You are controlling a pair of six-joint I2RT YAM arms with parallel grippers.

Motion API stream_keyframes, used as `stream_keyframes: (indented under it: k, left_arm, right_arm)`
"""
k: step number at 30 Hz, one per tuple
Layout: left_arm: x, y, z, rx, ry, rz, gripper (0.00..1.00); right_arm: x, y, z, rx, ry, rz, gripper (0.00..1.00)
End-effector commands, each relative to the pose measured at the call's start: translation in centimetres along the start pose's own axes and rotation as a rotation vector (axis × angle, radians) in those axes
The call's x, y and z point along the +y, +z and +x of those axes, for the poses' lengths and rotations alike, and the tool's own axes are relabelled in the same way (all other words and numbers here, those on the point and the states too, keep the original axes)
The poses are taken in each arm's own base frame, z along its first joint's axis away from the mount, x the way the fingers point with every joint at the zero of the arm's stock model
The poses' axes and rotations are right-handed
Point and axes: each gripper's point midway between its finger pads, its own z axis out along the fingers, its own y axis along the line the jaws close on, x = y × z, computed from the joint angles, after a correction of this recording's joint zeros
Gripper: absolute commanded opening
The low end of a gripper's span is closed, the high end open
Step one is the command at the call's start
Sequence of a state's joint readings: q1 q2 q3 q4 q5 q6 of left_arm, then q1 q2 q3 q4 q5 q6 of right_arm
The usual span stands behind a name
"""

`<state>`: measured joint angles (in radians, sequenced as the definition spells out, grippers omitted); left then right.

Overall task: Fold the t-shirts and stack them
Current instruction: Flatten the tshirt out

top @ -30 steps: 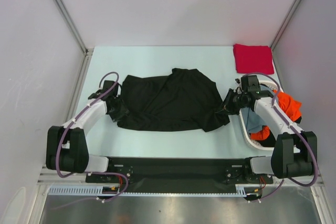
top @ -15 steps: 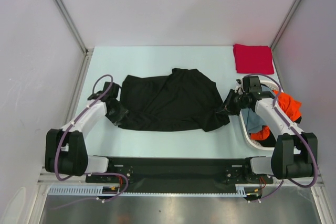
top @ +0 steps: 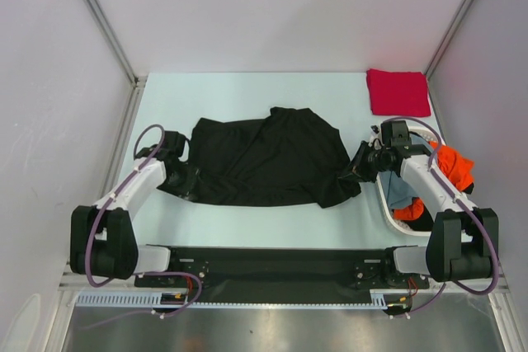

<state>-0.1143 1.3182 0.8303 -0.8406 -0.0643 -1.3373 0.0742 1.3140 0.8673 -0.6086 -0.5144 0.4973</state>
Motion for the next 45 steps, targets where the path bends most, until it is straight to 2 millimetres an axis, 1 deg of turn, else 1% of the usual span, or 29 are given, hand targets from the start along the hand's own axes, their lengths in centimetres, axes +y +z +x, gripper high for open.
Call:
stream_keyframes:
  k: [1,2,5,8,14,18,26,28,29,31,32,34,37,38,39,41,42,43,45]
  left_arm:
    - [0.2,0.8,-0.2,0.011,-0.122,-0.041,0.54]
    - [0.1,0.9,-0.4,0.005,-0.129,-0.047,0.54]
    - [0.8,1.3,-0.6,-0.004,-0.151,-0.085,0.52]
    - [1.0,1.7,-1.1,-0.018,-0.169,-0.084,0.5]
    - [1.2,2.2,-2.0,-0.048,-0.165,-0.113,0.49]
    - [1.7,2.8,-2.3,-0.052,-0.161,-0.137,0.47]
    - [0.8,3.0,-3.5,-0.092,-0.125,-0.123,0.42]
    - [0.7,3.0,-3.5,-0.091,-0.116,-0.12,0.33]
    - [0.5,3.1,-3.5,-0.09,-0.114,-0.112,0.26]
    - [0.3,3.0,-3.5,-0.088,-0.1,-0.105,0.18]
    - [0.3,2.8,-3.6,-0.088,-0.094,-0.1,0.09]
    - [0.3,2.4,-3.7,-0.097,-0.075,-0.096,0.0]
    - [0.3,0.8,-4.4,-0.132,-0.026,-0.084,0.0]
    - [0.4,-0.3,-5.1,-0.167,0.001,-0.075,0.0]
    - [0.5,-1.0,-5.4,-0.188,0.017,-0.069,0.01]
    - [0.8,-2.5,-6.1,-0.23,0.053,-0.059,0.0]
    - [1.0,-3.6,-6.8,-0.273,0.076,-0.039,0.0]
    - [1.5,-4.2,-7.1,-0.293,0.09,-0.047,0.0]
    - [1.8,-5.4,-7.7,-0.337,0.148,-0.015,0.0]
  right_arm:
    - [1.0,-0.6,-0.4,-0.025,-0.016,-0.039,0.06]
    - [1.0,-0.6,-0.5,-0.025,-0.018,-0.041,0.06]
    - [1.1,-0.6,-0.6,-0.024,-0.018,-0.044,0.06]
    - [1.1,-0.6,-0.6,-0.023,-0.021,-0.044,0.06]
    - [1.1,-0.5,-0.7,-0.019,-0.021,-0.041,0.06]
    - [1.2,-0.4,-0.8,-0.021,-0.02,-0.043,0.06]
    - [1.0,-0.2,-0.7,-0.016,-0.012,-0.043,0.06]
    - [1.0,-0.2,-0.6,-0.016,-0.011,-0.045,0.06]
    - [0.9,-0.1,-0.5,-0.014,-0.008,-0.044,0.05]
    - [0.8,0.0,-0.4,-0.009,-0.006,-0.042,0.05]
    - [0.7,0.0,-0.3,-0.004,-0.002,-0.041,0.05]
    - [0.5,0.0,-0.1,0.0,-0.002,-0.033,0.05]
    - [-0.1,0.1,0.4,0.018,-0.002,-0.012,0.05]
    - [-0.5,0.1,0.9,0.033,-0.001,0.002,0.05]
    - [-0.6,0.0,1.0,0.038,-0.003,0.006,0.05]
    - [-1.1,0.1,2.1,0.064,0.0,0.021,0.05]
    - [-1.2,0.2,2.4,0.067,-0.005,0.026,0.05]
    - [-1.4,0.1,3.0,0.079,-0.007,0.028,0.05]
    - [-1.3,0.2,4.4,0.109,-0.025,0.037,0.04]
